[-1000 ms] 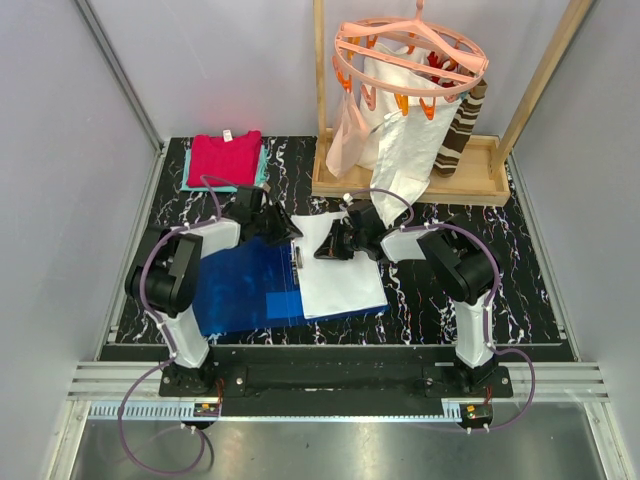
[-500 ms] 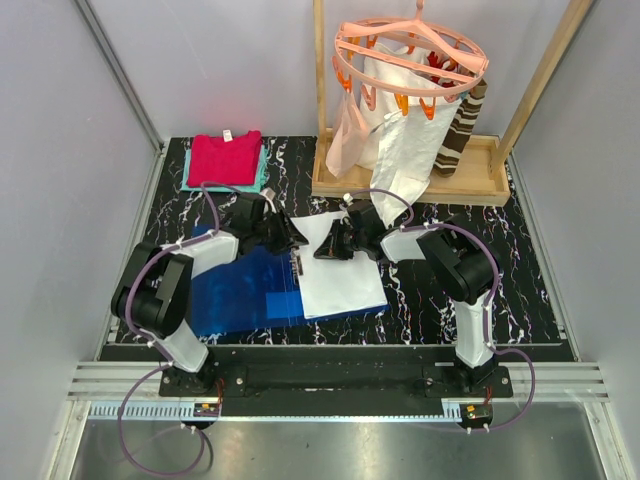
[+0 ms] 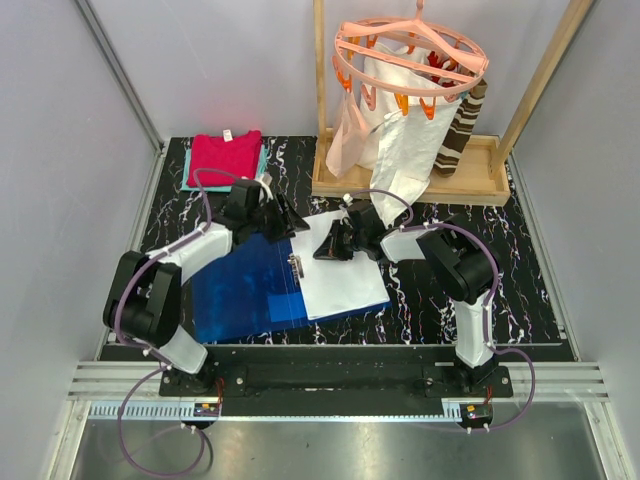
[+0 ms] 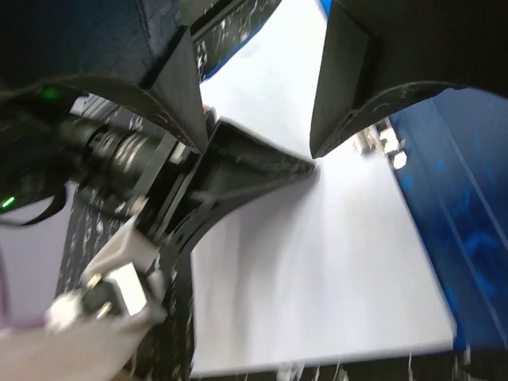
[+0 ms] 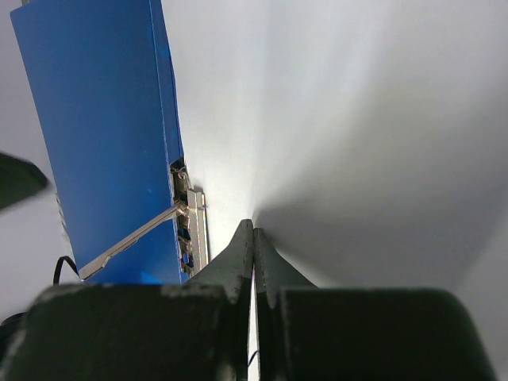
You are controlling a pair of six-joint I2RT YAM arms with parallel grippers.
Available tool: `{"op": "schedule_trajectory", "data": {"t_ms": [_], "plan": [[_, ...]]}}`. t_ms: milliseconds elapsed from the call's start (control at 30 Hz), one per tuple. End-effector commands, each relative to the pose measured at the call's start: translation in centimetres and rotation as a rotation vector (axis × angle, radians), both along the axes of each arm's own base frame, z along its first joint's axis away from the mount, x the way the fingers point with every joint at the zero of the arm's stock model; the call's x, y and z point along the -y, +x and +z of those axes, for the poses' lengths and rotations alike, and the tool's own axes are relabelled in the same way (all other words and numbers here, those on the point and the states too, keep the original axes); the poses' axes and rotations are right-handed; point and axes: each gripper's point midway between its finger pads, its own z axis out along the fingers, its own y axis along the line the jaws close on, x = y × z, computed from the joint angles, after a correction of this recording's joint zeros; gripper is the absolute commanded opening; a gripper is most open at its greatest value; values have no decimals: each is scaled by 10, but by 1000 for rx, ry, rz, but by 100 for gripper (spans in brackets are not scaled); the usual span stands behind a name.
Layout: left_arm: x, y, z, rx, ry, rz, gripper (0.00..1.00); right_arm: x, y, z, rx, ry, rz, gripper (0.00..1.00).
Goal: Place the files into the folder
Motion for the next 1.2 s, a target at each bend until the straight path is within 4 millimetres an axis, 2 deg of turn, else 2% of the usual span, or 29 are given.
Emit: {"op": "schedule_trajectory", "data": {"t_ms": [0, 67, 100, 167, 200, 267, 333, 467, 600, 700, 867, 900, 967, 1000, 1033, 1067, 1167], "plan": [[7, 33, 9, 38, 6, -8, 53, -4, -2, -1, -16, -5, 6, 0], [8, 42, -4, 14, 18, 0, 49, -6, -1, 2, -18, 0, 8, 0], [8, 43, -21, -25, 36, 2, 44, -7, 0, 5, -13, 3, 10, 0], [8, 49, -31, -41, 41, 5, 38, -8, 0, 10, -15, 11, 6, 0], [10, 50, -42, -60, 41, 3, 35, -8, 0, 14, -10, 17, 7, 0], [12, 50, -51, -77, 34, -10, 27, -11, 0, 20, -6, 26, 9, 2], [6, 49, -65, -100, 64, -2, 22, -13, 0, 26, 0, 27, 11, 3], [-2, 48, -74, -96, 87, 11, 16, -17, 0, 29, 6, 24, 16, 5], [-4, 43, -92, -134, 109, 2, 12, -23, -3, 30, -6, 30, 24, 6], [-4, 37, -104, -162, 109, 1, 6, -27, -4, 43, -5, 27, 11, 14], [-7, 31, -108, -170, 112, 1, 5, -23, -5, 69, -50, 12, -83, 54], [-7, 31, -107, -166, 112, 0, 4, -24, -9, 80, -76, 35, -107, 57], [-7, 30, -106, -164, 115, -1, 4, -21, -13, 84, -116, 50, -144, 66], [-7, 30, -105, -162, 114, -2, 4, -22, -15, 93, -143, 79, -173, 67], [-7, 30, -105, -161, 115, -3, 3, -20, -18, 91, -171, 84, -194, 67], [-7, 31, -104, -160, 114, -2, 3, -20, -20, 97, -187, 105, -207, 61], [-7, 30, -105, -162, 115, -1, 3, -28, -27, 105, -248, 157, -237, 60]]}}
